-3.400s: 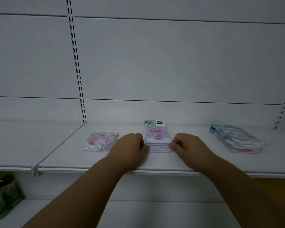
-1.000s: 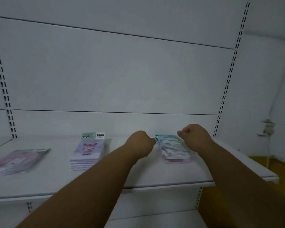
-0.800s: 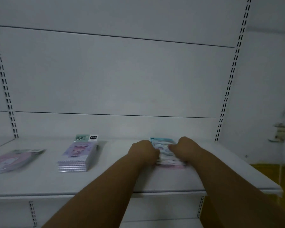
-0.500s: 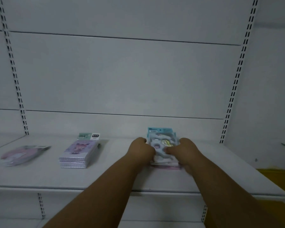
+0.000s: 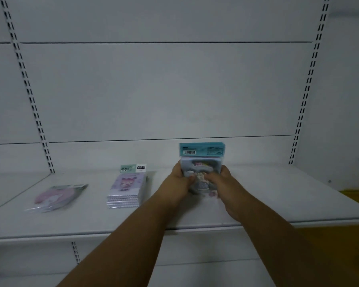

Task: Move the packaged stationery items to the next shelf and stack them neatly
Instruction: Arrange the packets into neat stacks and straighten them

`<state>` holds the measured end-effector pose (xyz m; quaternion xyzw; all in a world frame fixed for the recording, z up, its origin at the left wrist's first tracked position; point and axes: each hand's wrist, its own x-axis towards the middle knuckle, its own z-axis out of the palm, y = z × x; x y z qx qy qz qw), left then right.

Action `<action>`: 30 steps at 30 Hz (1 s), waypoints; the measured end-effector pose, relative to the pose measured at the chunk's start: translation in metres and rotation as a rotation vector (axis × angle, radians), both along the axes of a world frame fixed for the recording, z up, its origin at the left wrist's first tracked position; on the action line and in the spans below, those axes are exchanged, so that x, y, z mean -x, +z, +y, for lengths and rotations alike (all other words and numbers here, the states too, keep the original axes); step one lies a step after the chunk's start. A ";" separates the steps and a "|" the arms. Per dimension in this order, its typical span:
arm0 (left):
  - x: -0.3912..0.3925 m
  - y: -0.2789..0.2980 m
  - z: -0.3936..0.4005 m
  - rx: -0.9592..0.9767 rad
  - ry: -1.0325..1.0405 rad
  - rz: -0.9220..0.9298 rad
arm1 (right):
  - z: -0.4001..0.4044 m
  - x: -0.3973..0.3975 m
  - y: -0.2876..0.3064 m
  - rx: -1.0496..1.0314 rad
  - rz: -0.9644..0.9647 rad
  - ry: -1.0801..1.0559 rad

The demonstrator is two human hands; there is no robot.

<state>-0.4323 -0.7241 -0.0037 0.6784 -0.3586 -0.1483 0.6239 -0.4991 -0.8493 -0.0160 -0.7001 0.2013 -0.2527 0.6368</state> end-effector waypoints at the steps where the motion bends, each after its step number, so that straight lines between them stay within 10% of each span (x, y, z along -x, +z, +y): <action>1: -0.001 0.000 0.002 -0.005 -0.034 0.016 | 0.000 -0.001 0.000 0.009 0.031 0.001; 18: -0.012 -0.016 0.011 -0.303 0.158 -0.284 | -0.034 0.024 -0.009 0.635 0.133 -0.028; 30: -0.022 -0.017 0.013 -0.329 0.200 -0.334 | -0.036 0.028 -0.007 0.609 0.099 -0.053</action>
